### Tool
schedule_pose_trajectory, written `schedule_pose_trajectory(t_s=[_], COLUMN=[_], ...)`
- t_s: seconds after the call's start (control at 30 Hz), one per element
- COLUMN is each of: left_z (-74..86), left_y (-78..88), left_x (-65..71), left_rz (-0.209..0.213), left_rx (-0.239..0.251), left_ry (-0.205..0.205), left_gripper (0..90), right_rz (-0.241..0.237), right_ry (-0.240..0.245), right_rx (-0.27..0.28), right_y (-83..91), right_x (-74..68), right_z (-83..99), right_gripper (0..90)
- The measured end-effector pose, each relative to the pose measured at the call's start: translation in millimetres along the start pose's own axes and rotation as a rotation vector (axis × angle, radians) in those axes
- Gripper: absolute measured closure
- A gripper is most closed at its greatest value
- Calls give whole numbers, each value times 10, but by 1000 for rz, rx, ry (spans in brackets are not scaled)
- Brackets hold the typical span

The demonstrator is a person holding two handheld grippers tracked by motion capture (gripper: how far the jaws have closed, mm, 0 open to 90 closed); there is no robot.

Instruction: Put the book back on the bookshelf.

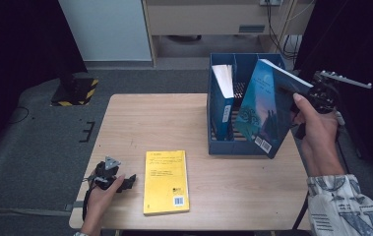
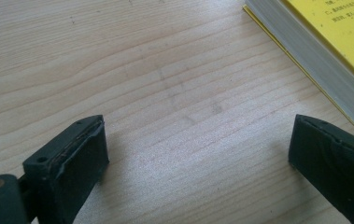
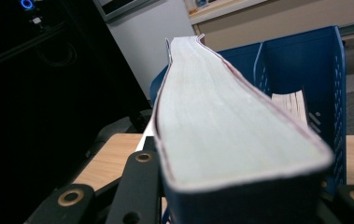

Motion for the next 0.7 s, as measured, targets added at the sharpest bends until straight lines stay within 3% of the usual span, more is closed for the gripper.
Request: schedule_pose_trajectory(t_s=[0.4,0.7], left_z=[-3,-8], left_y=[-3,-9], left_x=[0,2], left_rz=[2,5], left_rx=[1,2], left_ry=[2,6], left_gripper=[40,40], right_rz=[95,138], right_ry=[74,107], right_rx=[-3,-23], right_y=[-319,-517], right_x=[-17,-5], right_z=[52,113], right_gripper=[732,735])
Point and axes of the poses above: each handheld gripper's, and its own axes: y roughly backward along the jaws, z roughly out of its underside, x roughly to its right, the point moved 6 cm from there along -y, roughly forward along the jaws, and after that the axes turned 12 degrees about x, right-handed, at the moved point
